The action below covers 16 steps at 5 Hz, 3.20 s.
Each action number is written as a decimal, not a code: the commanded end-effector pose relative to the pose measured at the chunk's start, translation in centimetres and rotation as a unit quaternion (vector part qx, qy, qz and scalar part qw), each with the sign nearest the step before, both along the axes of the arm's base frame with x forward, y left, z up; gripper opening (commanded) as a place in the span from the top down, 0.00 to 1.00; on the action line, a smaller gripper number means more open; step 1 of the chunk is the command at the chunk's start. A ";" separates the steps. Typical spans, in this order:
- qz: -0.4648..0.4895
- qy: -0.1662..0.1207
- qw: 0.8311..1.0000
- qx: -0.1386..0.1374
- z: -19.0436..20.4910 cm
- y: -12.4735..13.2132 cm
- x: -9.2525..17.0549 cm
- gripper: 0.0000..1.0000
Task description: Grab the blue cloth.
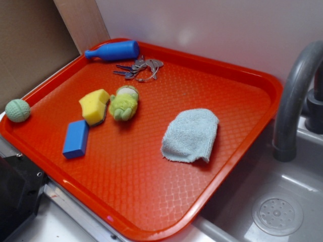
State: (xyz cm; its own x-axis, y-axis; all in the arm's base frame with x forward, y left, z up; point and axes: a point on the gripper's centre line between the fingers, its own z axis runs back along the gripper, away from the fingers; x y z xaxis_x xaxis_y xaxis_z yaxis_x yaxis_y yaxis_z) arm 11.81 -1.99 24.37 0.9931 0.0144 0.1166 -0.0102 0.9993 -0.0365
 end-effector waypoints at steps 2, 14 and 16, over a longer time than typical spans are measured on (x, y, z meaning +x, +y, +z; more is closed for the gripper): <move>-0.125 -0.017 0.991 -0.038 -2.6 -5.0 1.1 0.00; -0.274 -0.021 0.960 0.048 -23.6 -11.2 15.4 1.00; -0.228 -0.024 0.972 0.049 -22.3 -9.1 15.6 1.00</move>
